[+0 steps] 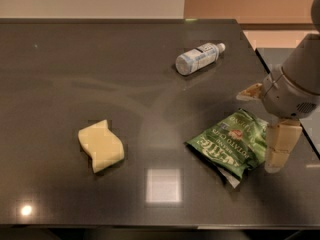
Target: Pick green jalapeno chip bag
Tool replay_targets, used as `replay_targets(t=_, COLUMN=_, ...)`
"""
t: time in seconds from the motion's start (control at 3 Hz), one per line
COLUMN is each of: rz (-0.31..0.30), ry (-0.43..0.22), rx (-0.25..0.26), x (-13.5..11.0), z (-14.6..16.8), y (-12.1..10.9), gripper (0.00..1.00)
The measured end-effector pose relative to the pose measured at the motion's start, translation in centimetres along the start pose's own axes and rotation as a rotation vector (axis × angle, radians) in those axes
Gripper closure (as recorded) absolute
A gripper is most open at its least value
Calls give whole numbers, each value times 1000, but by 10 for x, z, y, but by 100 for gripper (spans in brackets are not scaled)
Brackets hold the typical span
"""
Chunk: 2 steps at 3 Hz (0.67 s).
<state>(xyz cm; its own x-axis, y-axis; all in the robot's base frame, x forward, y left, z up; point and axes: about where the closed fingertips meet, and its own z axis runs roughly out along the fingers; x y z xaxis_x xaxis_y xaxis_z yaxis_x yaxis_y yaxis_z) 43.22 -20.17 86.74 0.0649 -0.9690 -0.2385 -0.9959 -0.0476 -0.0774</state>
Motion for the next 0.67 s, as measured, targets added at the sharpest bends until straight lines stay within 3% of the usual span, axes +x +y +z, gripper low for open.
replay_targets(t=0.67, rz=-77, ry=43, rx=-29, x=2, z=32, y=7, gripper=2)
